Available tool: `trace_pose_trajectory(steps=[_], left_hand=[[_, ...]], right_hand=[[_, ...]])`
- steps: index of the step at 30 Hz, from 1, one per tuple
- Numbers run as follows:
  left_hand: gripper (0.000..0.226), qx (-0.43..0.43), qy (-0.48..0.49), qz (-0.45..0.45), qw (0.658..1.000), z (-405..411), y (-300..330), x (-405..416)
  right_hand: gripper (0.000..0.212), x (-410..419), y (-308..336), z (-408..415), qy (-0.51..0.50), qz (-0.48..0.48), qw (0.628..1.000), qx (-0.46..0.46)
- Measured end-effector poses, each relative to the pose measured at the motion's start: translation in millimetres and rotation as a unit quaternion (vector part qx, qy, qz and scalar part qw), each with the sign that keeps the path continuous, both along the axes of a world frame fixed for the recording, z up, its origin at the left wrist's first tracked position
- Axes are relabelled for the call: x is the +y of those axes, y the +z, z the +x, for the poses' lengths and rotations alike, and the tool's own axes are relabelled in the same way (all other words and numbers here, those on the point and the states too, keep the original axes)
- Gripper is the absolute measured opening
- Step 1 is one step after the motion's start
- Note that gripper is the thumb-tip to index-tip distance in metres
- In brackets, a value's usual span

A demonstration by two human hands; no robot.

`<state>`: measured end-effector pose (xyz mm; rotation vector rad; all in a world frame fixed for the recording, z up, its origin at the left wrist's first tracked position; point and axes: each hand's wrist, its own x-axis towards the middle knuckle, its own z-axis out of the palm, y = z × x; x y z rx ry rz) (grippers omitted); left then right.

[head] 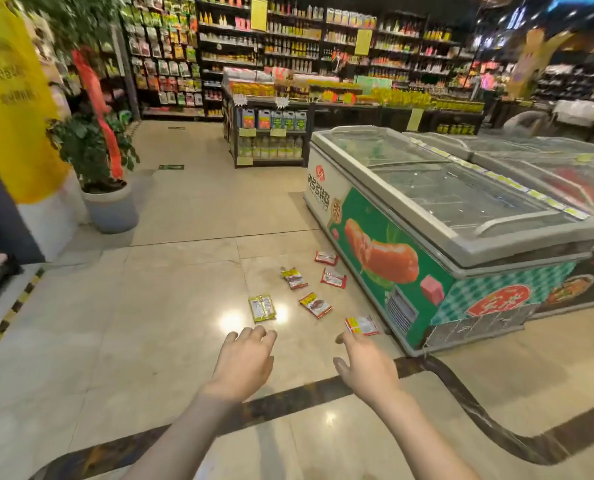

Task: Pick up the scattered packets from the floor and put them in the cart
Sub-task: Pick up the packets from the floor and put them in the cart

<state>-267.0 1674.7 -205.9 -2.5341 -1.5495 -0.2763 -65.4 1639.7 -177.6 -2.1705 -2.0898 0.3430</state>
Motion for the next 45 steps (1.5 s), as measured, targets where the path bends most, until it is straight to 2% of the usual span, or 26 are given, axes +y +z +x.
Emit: trace_pose_trajectory(steps=[3, 5, 13, 19, 22, 26, 30, 33, 37, 41, 45], left_hand=[[0.043, 0.005, 0.029, -0.035, 0.999, 12, -12, 90], [0.049, -0.022, 0.003, -0.018, 1.000, 18, -17, 142], [0.049, 0.038, 0.035, -0.086, 0.995, 54, -87, 360], [0.050, 0.011, 0.063, -0.156, 0.986, 81, -130, 522], [0.047, -0.013, 0.088, -0.187, 0.978, 89, -160, 590], [0.048, 0.006, 0.089, -0.208, 0.974, 96, -217, 677], [0.049, 0.007, 0.106, -0.244, 0.964, 97, -302, 761], [0.041, -0.025, 0.152, -0.320, 0.935, 98, -364, 809], [0.039, 0.021, 0.175, -0.337, 0.925, 92, -479, 855], [0.051, 0.053, 0.133, -0.336, 0.931, 86, -611, 872], [0.068, 0.096, 0.161, -0.390, 0.901, 79, -740, 871]], right_hand=[[0.036, 83, -12, 10, -0.006, -0.026, 1.000, -0.003], [0.036, 135, -23, 18, -0.013, -0.042, 0.999, 0.002], [0.037, 364, -92, 61, 0.002, -0.087, 0.996, 0.027], [0.036, 532, -137, 87, 0.013, -0.146, 0.989, 0.017], [0.036, 600, -170, 94, 0.003, -0.173, 0.985, 0.014], [0.036, 684, -232, 97, 0.010, -0.217, 0.976, 0.010], [0.038, 765, -314, 102, -0.008, -0.263, 0.965, 0.010], [0.040, 815, -383, 111, -0.038, -0.289, 0.957, 0.003], [0.042, 862, -490, 130, -0.065, -0.317, 0.945, -0.036], [0.048, 886, -607, 152, -0.081, -0.343, 0.933, -0.066], [0.056, 899, -724, 172, -0.072, -0.371, 0.923, -0.066]])
